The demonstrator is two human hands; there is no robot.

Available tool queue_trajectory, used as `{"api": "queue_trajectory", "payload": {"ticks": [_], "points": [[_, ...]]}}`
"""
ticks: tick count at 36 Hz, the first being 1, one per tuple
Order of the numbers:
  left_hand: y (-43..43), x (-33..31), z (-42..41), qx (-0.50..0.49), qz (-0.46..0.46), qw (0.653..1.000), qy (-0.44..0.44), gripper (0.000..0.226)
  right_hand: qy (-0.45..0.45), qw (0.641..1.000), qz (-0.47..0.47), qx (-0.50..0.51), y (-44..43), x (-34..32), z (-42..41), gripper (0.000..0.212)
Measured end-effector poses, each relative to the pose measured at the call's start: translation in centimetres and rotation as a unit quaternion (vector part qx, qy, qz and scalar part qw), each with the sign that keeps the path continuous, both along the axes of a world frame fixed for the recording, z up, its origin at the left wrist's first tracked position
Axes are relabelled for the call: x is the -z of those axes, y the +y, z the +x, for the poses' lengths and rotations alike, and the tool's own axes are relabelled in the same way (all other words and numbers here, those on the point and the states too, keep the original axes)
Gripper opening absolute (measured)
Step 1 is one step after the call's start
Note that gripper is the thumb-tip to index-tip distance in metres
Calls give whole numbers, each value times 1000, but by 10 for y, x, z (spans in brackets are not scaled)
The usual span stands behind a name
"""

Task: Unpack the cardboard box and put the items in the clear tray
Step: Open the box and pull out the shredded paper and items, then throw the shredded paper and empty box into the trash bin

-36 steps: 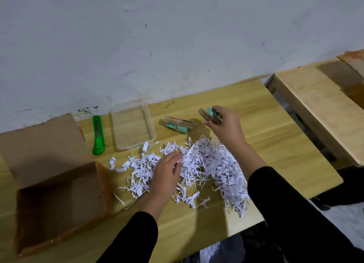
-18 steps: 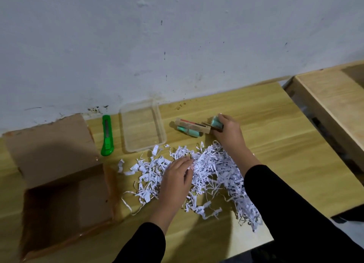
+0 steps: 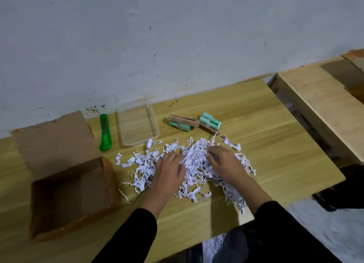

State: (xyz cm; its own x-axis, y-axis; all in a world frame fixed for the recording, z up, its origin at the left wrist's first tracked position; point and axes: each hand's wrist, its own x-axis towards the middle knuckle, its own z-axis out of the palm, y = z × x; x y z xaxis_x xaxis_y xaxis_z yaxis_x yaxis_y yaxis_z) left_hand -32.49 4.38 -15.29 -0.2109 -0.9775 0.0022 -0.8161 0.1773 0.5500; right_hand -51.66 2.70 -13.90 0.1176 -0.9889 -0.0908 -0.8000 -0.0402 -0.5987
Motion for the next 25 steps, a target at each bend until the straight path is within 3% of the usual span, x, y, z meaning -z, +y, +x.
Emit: {"api": "queue_trajectory", "payload": {"ticks": [6, 9, 12, 16, 25], "points": [[16, -4, 17, -18, -3, 999, 38, 33, -10, 999, -16, -36, 24, 3, 1, 32], [20, -12, 30, -110, -61, 989, 81, 29, -8, 997, -72, -4, 35, 0, -14, 36], [17, -9, 49, -223, -90, 968, 68, 36, -6, 995, -96, 24, 44, -1, -32, 36], [11, 10, 67, -281, -55, 957, 44, 56, -15, 998, -47, 33, 32, -3, -41, 44], [12, 32, 63, -236, 31, 971, -23, 54, 101, 991, 86, 2, -19, 9, -28, 61]]}}
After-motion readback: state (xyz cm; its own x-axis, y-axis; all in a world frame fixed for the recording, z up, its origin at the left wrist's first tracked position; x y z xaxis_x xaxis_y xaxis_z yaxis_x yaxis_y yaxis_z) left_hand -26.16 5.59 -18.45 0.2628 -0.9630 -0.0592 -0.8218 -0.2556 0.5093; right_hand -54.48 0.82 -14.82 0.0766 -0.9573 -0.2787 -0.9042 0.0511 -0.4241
